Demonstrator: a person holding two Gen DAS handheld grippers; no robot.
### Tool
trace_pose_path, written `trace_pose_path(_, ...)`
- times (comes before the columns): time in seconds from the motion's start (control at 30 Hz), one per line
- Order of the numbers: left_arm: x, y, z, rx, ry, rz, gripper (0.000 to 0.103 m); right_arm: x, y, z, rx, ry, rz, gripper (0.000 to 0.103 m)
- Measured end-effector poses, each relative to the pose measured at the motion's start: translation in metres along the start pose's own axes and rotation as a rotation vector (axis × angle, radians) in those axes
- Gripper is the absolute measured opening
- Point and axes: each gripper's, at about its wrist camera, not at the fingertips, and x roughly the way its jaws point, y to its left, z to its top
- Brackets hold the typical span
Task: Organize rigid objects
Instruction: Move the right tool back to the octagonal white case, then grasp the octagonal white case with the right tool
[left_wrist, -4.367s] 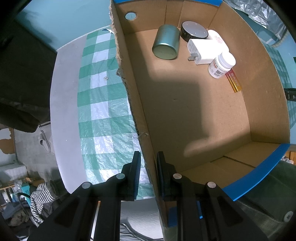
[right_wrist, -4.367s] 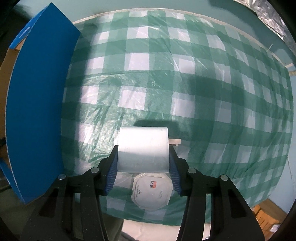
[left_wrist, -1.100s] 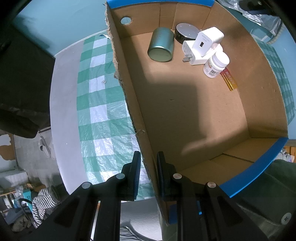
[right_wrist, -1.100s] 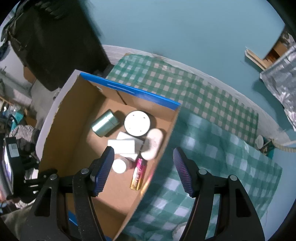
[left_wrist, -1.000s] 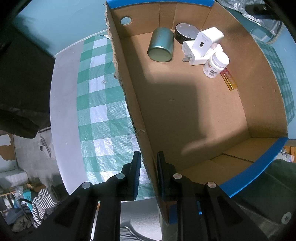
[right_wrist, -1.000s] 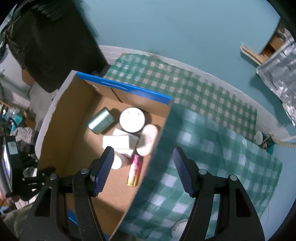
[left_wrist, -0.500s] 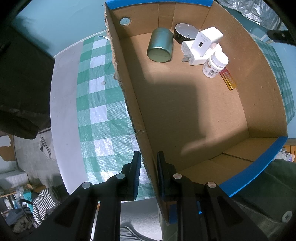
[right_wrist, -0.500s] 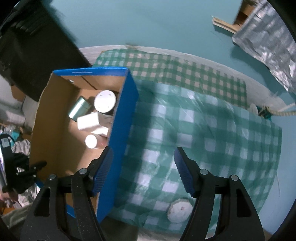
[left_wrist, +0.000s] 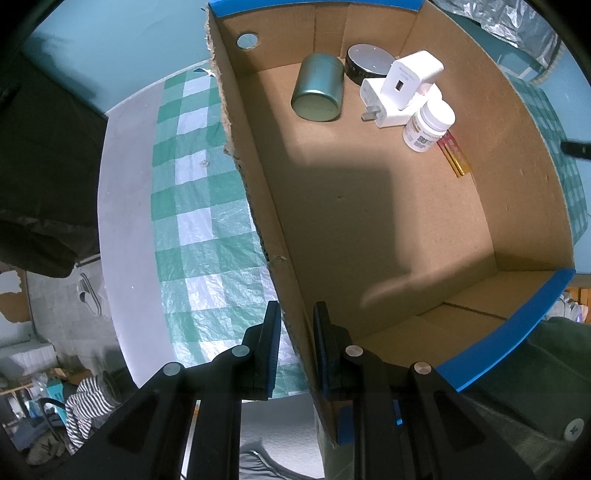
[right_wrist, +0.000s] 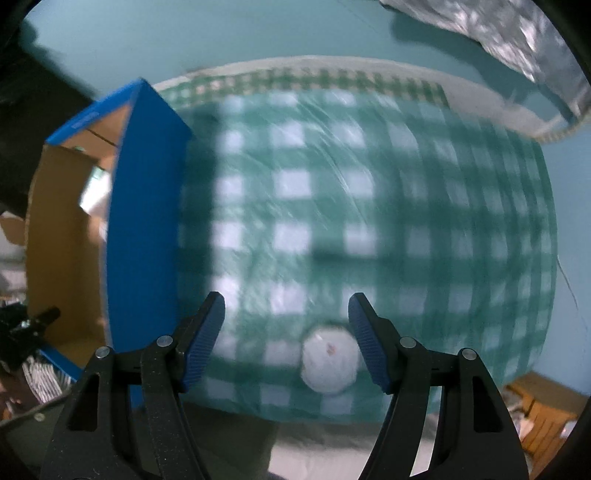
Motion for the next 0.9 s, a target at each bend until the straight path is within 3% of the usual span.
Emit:
trace_pose_path(0.23, 0.002, -0.003, 0.0, 0.023, 0.011, 0.001, 0.018, 0.031, -0.028, -0.033, 0.072, 0.044, 0.005, 0.07)
trace_pose_path(0.63, 0.003, -0.001, 0.0, 0.027, 0.012, -0.009, 0.018, 0.069, -0.029, -0.06, 0.03, 0.074, -0.035, 0.07)
trace_pose_path(0.77, 0.004, -0.001, 0.0, 0.029, 0.011, -0.008, 0.018, 0.076, -0.033, -0.064, 0.039, 0.08, -0.05, 0.057)
trace_pose_path(0.9, 0.004, 0.0, -0.001, 0.025, 0.01, -0.01, 0.018, 0.08, -0.038, -0.068, 0.053, 0.086, -0.048, 0.055)
